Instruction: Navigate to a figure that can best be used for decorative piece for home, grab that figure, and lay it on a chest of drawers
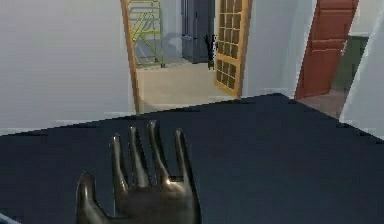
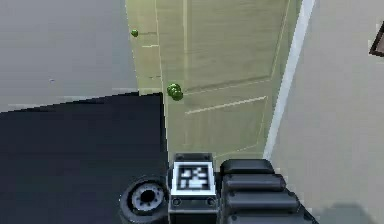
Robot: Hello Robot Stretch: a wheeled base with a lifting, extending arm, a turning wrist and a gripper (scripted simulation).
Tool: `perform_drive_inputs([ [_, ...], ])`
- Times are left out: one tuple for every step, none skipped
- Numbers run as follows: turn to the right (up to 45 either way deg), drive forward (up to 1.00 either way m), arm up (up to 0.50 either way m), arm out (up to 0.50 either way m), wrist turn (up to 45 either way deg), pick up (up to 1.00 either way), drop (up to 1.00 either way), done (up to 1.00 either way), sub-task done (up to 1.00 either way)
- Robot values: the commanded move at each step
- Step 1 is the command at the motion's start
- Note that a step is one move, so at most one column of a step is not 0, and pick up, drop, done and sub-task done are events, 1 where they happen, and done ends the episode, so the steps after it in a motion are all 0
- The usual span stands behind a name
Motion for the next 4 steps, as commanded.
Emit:
perform_drive_inputs([
  [24.0,0.0,0.0,0.0,0.0,0.0,0.0,0.0,0.0],
  [0.0,0.45,0.0,0.0,0.0,0.0,0.0,0.0,0.0],
  [-39.0,0.0,0.0,0.0,0.0,0.0,0.0,0.0,0.0],
  [-3.0,0.0,0.0,0.0,0.0,0.0,0.0,0.0,0.0],
])
